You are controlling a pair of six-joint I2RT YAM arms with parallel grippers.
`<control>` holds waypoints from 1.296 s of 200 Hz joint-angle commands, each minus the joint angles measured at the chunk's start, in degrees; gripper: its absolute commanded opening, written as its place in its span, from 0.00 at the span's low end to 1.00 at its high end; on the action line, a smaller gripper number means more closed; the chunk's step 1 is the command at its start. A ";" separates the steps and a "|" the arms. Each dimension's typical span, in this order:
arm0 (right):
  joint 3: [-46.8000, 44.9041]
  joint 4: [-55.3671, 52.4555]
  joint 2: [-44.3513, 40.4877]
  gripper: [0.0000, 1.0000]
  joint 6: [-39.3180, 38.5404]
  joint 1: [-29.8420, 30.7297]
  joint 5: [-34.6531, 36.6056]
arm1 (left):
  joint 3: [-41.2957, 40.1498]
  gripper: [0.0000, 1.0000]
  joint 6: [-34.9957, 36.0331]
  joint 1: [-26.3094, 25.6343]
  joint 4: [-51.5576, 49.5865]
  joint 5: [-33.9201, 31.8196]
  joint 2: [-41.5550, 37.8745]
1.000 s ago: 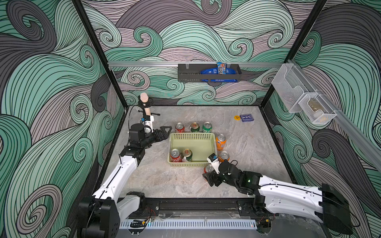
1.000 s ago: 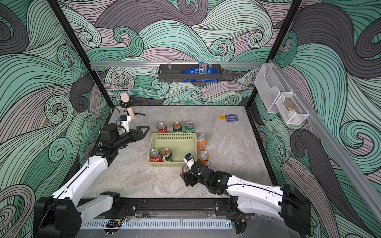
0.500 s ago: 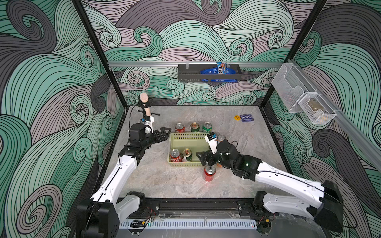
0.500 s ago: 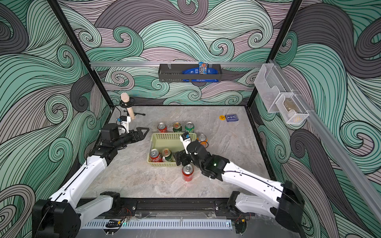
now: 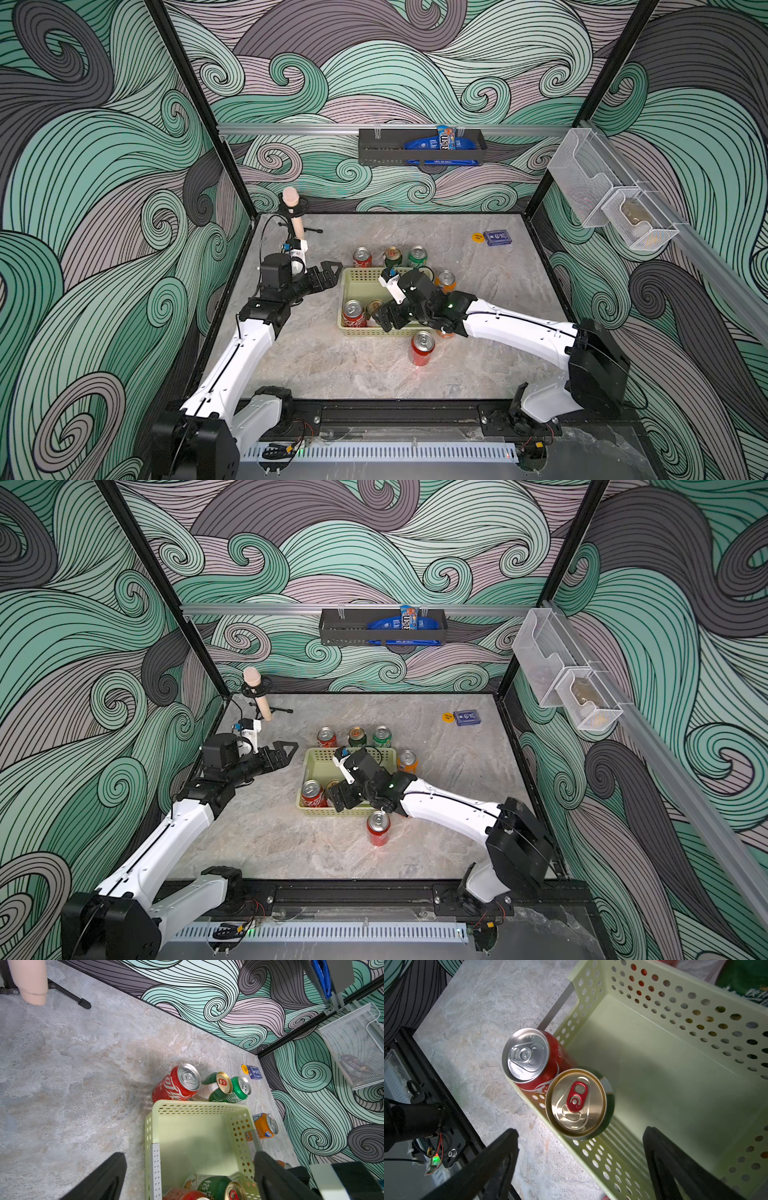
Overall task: Take out the drinks from the basket
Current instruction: Place the drink at the center of the board, then pick up the drink from the basket.
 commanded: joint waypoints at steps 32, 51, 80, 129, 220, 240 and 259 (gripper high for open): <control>3.55 -0.46 4.41 0.93 -2.12 0.40 -1.85 | 0.33 0.99 0.57 0.72 0.23 0.88 0.48; 4.17 -0.37 6.07 0.92 -2.48 0.49 -1.62 | 0.33 0.99 0.52 0.96 0.28 1.05 0.48; 5.40 -0.23 8.84 0.92 -2.61 0.61 -1.24 | 0.16 0.99 0.48 1.10 0.33 1.27 0.22; 6.76 -0.24 12.32 0.86 -2.67 0.76 0.14 | 0.11 0.99 0.53 1.26 0.31 1.49 0.13; 4.61 1.95 6.06 0.59 -1.90 0.84 4.50 | -0.17 0.99 0.40 1.36 0.59 2.01 0.13; 4.22 1.95 3.37 0.58 -1.83 0.83 5.58 | -0.08 0.99 0.40 1.28 0.56 2.02 0.29; 3.48 1.86 0.32 0.57 -1.87 0.80 6.69 | -0.20 0.99 0.37 1.32 0.56 2.27 0.30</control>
